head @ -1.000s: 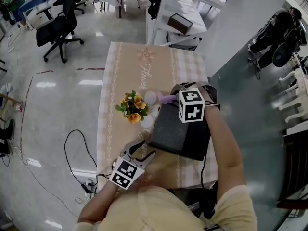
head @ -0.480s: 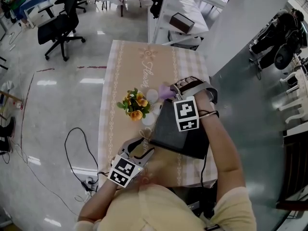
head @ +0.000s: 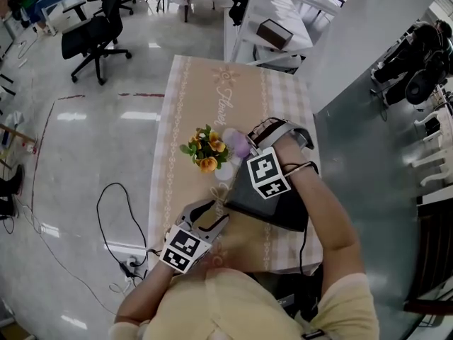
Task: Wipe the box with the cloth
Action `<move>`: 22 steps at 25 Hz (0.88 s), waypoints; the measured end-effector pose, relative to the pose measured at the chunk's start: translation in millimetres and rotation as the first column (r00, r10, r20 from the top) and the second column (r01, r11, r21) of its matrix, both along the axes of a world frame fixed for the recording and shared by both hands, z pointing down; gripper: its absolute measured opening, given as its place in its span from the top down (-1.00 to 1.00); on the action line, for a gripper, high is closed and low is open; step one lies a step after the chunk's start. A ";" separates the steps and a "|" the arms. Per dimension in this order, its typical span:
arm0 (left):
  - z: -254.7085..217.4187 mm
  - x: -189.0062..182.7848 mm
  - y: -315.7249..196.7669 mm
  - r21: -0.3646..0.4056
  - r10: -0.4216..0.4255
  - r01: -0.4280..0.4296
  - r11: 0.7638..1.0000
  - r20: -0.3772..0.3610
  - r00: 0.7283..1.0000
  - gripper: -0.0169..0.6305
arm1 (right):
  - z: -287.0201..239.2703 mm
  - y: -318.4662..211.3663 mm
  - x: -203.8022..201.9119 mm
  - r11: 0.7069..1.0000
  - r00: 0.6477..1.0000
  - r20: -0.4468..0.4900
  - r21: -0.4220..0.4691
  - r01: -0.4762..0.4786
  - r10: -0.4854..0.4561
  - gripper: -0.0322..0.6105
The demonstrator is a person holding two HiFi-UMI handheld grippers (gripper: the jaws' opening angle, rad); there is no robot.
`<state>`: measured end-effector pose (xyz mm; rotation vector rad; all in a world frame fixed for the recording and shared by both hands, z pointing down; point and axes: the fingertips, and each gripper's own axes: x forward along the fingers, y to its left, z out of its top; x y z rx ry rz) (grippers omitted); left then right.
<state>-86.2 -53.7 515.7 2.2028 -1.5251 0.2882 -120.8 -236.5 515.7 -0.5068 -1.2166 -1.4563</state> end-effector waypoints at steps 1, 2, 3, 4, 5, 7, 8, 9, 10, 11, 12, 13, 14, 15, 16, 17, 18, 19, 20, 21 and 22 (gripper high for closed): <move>-0.1 -0.7 0.9 0.000 -0.002 0.002 1.000 0.001 1.000 0.29 | 0.7 3.1 -1.6 1.000 1.000 -0.021 0.005 0.023 -0.023 0.68; -0.2 -1.1 1.9 0.000 -0.003 0.003 1.000 0.002 1.000 0.29 | 1.4 6.5 -3.3 0.999 0.998 -0.042 0.007 0.046 -0.045 0.68; -0.4 -1.2 2.8 0.001 -0.003 0.003 1.000 0.003 1.000 0.29 | 2.2 10.0 -4.5 0.998 0.996 -0.064 0.005 0.066 -0.066 0.68; -0.7 -1.2 3.8 0.005 -0.002 0.002 1.000 0.003 1.000 0.29 | 3.1 13.3 -4.9 0.997 0.993 -0.086 0.001 0.082 -0.082 0.68; -1.0 -1.2 4.7 0.009 -0.002 0.002 1.000 0.003 1.000 0.29 | 3.9 16.3 -4.6 0.996 0.990 -0.106 -0.004 0.094 -0.094 0.68; -2.1 -1.9 6.3 0.015 -0.005 0.005 1.000 0.003 1.000 0.29 | 5.2 23.0 -3.3 0.994 0.985 -0.132 -0.022 0.111 -0.113 0.68; -2.5 -2.8 7.0 0.019 -0.008 0.007 1.000 0.004 1.000 0.29 | 5.9 27.3 -2.6 0.992 0.983 -0.138 -0.038 0.117 -0.121 0.68; -2.6 -3.8 7.9 0.020 -0.011 0.010 1.000 0.005 1.000 0.29 | 6.8 32.2 -1.7 0.991 0.981 -0.143 -0.057 0.122 -0.129 0.68; -2.3 -4.7 9.3 0.015 -0.013 0.013 1.000 0.005 1.000 0.29 | 8.0 37.6 -0.4 0.989 0.979 -0.151 -0.079 0.128 -0.139 0.68; -2.0 -5.3 11.0 0.008 -0.014 0.014 1.000 0.005 1.000 0.29 | 9.5 43.5 1.3 0.986 0.976 -0.161 -0.101 0.134 -0.149 0.68; -2.2 -5.8 12.6 0.004 -0.016 0.016 1.000 0.004 1.000 0.29 | 11.0 49.6 3.0 0.983 0.972 -0.172 -0.122 0.139 -0.159 0.68; -2.6 -6.0 14.0 0.003 -0.017 0.017 1.000 0.002 1.000 0.29 | 12.3 55.6 4.4 0.980 0.969 -0.181 -0.140 0.142 -0.166 0.68; -3.1 -6.2 15.2 0.004 -0.017 0.017 1.000 0.001 1.000 0.29 | 13.2 61.2 5.3 0.977 0.967 -0.186 -0.155 0.144 -0.172 0.68; -3.5 -6.3 16.1 0.006 -0.018 0.018 1.000 0.001 1.000 0.29 | 13.4 66.4 5.9 0.975 0.967 -0.188 -0.169 0.143 -0.175 0.68; -3.8 -6.5 16.9 0.009 -0.018 0.018 1.000 0.001 1.000 0.29 | 13.0 71.2 6.3 0.973 0.966 -0.187 -0.181 0.142 -0.176 0.68; -3.9 -6.5 17.6 0.011 -0.019 0.019 1.000 0.002 1.000 0.29 | 12.4 75.7 7.1 0.971 0.966 -0.187 -0.194 0.139 -0.175 0.68; -3.8 -6.3 18.6 0.011 -0.018 0.018 1.000 0.002 1.000 0.29 | 12.0 79.9 8.1 0.969 0.967 -0.188 -0.205 0.135 -0.175 0.68; -3.4 -6.0 19.7 0.011 -0.018 0.018 1.000 0.001 1.000 0.29 | 12.0 83.9 9.3 0.967 0.967 -0.188 -0.217 0.131 -0.173 0.68; -3.0 -5.8 20.8 0.011 -0.018 0.018 1.000 0.000 1.000 0.29 | 12.3 87.8 10.4 0.965 0.968 -0.186 -0.228 0.127 -0.171 0.68; -2.7 -5.6 21.7 0.011 -0.017 0.017 1.000 -0.001 1.000 0.29 | 12.7 91.2 11.6 0.964 0.969 -0.183 -0.239 0.121 -0.167 0.68; -2.2 -5.6 22.3 0.013 -0.017 0.017 1.000 -0.001 1.000 0.29 | 13.1 94.3 12.6 0.962 0.970 -0.180 -0.248 0.114 -0.162 0.68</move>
